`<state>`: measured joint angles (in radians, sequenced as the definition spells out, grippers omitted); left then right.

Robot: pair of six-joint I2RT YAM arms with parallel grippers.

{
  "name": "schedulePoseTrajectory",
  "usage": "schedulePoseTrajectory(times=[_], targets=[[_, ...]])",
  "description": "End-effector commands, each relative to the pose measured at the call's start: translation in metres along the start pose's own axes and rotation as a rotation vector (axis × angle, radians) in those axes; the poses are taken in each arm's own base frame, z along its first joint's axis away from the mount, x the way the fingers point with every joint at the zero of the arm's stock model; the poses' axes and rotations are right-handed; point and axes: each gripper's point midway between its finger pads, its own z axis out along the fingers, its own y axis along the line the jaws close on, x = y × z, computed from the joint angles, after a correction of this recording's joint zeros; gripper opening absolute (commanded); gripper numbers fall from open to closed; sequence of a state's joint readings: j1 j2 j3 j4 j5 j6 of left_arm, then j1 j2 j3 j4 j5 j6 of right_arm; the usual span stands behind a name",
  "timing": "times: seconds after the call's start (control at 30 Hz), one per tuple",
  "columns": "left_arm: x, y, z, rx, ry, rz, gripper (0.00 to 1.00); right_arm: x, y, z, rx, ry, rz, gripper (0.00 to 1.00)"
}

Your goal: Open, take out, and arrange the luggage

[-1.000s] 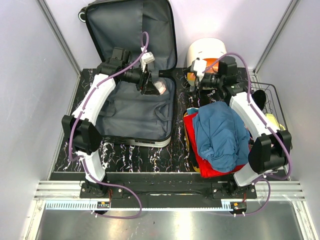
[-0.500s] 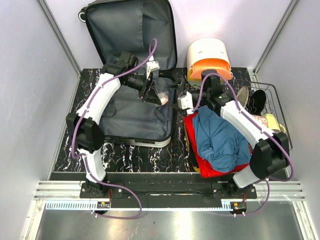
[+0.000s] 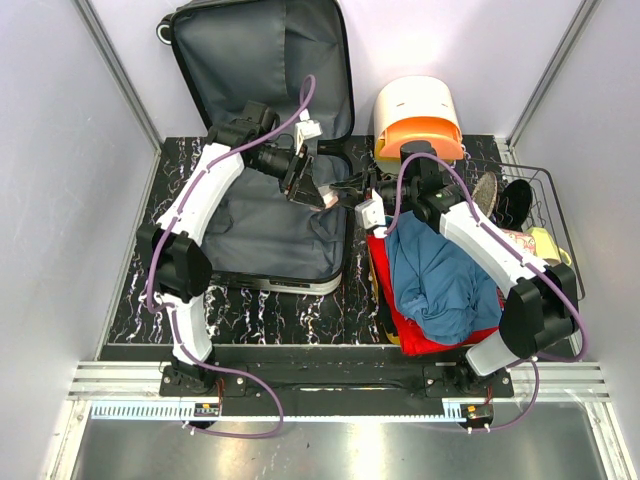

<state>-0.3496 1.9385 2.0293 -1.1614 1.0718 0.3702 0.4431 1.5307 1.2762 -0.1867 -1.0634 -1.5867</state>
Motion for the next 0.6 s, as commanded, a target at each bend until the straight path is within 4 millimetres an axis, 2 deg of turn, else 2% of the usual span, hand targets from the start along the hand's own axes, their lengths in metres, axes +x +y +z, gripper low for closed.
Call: schedulePoseTrajectory(times=[0.0, 0.03, 0.07, 0.1, 0.17, 0.2, 0.23, 0.27, 0.3, 0.33, 0.37, 0.4, 0.43, 0.47, 0.5, 0.57], targets=[[-0.022, -0.012, -0.006, 0.011, -0.047, 0.055, 0.31, -0.009, -0.006, 0.004, -0.001, -0.028, -0.048, 0.25], [-0.021, -0.012, -0.006, 0.003, -0.044, 0.055, 0.36, -0.009, -0.008, 0.004, 0.000, -0.028, -0.050, 0.22], [-0.021, -0.010, -0.007, -0.003, -0.044, 0.058, 0.58, -0.009, -0.007, 0.004, -0.001, -0.026, -0.040, 0.19], [-0.022, -0.013, -0.009, -0.006, -0.047, 0.075, 0.71, -0.009, -0.009, 0.003, 0.002, -0.023, -0.038, 0.12], [-0.022, -0.007, -0.016, -0.035, -0.061, 0.093, 0.87, -0.007, -0.012, 0.002, 0.010, -0.009, 0.007, 0.07], [-0.028, -0.010, -0.025, -0.059, -0.086, 0.108, 0.89, -0.008, -0.014, 0.001, 0.014, -0.004, 0.025, 0.03], [-0.040, -0.003, -0.032, -0.097, -0.133, 0.164, 0.91, -0.006, -0.016, 0.000, 0.023, 0.011, 0.074, 0.00], [-0.038, 0.010, -0.044, -0.133, -0.168, 0.109, 0.94, -0.005, -0.017, -0.001, 0.031, 0.019, 0.107, 0.00], [-0.049, 0.006, -0.059, -0.165, -0.221, 0.142, 0.95, -0.003, -0.019, -0.002, 0.043, 0.028, 0.142, 0.00], [-0.067, 0.014, -0.071, -0.214, -0.291, 0.217, 0.96, -0.002, -0.024, -0.003, 0.069, 0.041, 0.220, 0.00], [-0.062, 0.027, -0.084, -0.256, -0.322, 0.185, 0.97, -0.001, -0.026, -0.004, 0.082, 0.047, 0.260, 0.00], [-0.069, 0.020, -0.096, -0.288, -0.359, 0.239, 0.98, 0.000, -0.028, -0.005, 0.095, 0.053, 0.298, 0.00], [-0.077, 0.022, -0.105, -0.319, -0.390, 0.300, 0.98, 0.004, -0.031, -0.006, 0.119, 0.063, 0.388, 0.00], [-0.073, 0.026, -0.108, -0.345, -0.381, 0.359, 0.99, 0.005, -0.034, -0.007, 0.129, 0.064, 0.432, 0.00], [-0.074, 0.017, -0.113, -0.357, -0.381, 0.421, 0.99, 0.005, -0.037, -0.007, 0.140, 0.063, 0.477, 0.00], [-0.067, 0.009, -0.108, -0.348, -0.356, 0.540, 0.99, 0.007, -0.044, -0.008, 0.160, 0.054, 0.608, 0.00]])
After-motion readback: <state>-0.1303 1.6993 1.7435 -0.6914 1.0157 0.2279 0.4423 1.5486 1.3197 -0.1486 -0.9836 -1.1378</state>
